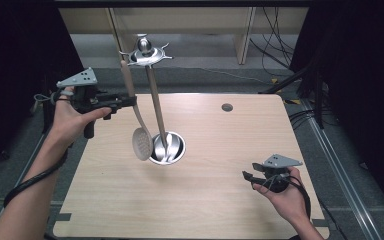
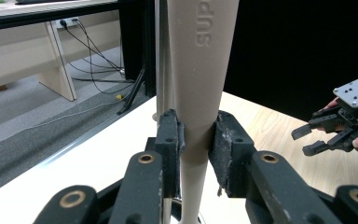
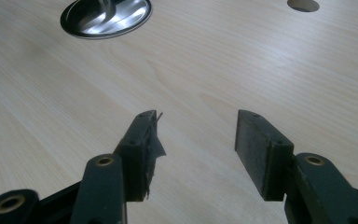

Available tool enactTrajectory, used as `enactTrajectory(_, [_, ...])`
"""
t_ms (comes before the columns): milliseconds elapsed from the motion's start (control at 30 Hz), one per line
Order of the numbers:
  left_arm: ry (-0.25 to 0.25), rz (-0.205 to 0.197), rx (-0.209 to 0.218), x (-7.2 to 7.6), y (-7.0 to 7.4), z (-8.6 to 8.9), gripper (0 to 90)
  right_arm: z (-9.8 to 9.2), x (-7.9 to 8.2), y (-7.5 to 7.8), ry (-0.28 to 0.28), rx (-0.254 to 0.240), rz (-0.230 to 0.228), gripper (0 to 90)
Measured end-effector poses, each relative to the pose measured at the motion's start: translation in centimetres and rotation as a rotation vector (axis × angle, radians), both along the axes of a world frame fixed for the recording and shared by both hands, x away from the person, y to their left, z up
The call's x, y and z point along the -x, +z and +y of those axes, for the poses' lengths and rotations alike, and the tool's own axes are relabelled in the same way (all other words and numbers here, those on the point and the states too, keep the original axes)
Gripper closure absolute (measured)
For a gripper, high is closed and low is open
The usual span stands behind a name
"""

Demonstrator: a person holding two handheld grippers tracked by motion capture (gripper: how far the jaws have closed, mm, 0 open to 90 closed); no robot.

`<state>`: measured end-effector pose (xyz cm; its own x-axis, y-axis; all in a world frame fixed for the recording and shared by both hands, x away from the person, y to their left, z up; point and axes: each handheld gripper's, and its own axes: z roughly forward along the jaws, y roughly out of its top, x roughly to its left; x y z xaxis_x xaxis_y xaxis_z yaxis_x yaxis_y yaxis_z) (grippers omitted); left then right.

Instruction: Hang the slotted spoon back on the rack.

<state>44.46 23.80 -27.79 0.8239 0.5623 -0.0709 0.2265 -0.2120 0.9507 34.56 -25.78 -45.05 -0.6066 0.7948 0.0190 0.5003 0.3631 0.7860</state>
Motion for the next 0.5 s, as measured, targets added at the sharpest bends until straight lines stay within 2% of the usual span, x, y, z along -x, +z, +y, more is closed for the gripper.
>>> enactTrajectory(367, [0.006,0.002,0.003,-0.13,-0.38,-0.42,72.6,-0.01,-0.01,0.0,0.002,0.001,-0.003,49.4])
enactTrajectory(500, [0.01,0.004,0.016,-0.09,-0.61,-0.38,72.4,-0.01,0.0,0.0,0.001,0.0,-0.002,49.4])
